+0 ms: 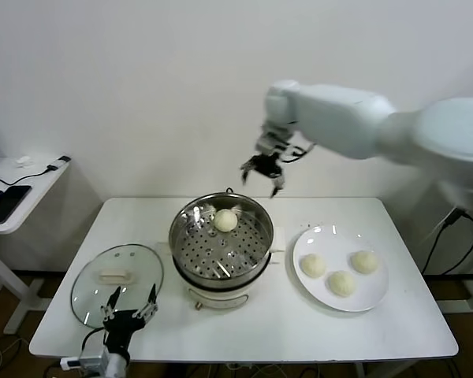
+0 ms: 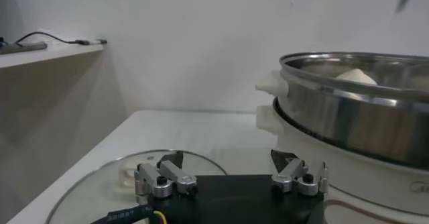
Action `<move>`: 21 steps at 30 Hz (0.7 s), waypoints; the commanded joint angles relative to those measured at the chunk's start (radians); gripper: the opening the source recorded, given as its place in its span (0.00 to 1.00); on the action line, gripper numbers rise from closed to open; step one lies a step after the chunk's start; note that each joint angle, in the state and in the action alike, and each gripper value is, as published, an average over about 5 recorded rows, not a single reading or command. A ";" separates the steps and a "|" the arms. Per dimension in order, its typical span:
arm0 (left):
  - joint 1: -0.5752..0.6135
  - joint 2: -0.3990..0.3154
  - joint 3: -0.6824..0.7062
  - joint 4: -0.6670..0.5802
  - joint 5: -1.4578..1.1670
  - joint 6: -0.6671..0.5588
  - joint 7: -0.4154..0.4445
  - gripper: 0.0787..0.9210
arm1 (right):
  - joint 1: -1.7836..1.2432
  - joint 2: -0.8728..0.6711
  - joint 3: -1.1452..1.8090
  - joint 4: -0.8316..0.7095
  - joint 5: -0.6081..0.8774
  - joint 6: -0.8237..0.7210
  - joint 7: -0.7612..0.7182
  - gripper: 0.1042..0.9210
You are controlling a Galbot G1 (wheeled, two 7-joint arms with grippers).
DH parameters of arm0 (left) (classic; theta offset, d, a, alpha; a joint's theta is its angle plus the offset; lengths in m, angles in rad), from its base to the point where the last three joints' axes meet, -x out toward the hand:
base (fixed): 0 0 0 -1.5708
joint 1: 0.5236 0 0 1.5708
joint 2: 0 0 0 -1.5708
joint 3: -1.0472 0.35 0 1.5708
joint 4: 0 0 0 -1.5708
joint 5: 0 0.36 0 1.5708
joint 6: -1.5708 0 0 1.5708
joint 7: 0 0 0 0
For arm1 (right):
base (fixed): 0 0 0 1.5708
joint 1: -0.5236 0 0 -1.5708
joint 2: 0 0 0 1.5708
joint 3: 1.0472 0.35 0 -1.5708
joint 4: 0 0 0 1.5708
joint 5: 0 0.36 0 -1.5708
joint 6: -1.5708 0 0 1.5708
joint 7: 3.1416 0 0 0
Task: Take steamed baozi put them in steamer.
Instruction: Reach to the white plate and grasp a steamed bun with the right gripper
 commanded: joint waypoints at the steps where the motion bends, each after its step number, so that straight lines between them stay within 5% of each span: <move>1: -0.001 0.000 0.001 0.001 0.000 0.001 0.000 0.88 | 0.167 -0.370 -0.271 0.446 0.210 -0.529 0.133 0.88; 7: 0.003 -0.003 -0.001 0.000 0.001 0.002 0.001 0.88 | 0.017 -0.433 -0.229 0.528 0.246 -0.660 0.228 0.88; 21: 0.019 -0.011 -0.010 0.006 0.006 -0.001 0.001 0.88 | -0.407 -0.307 0.080 0.229 0.054 -0.722 0.325 0.88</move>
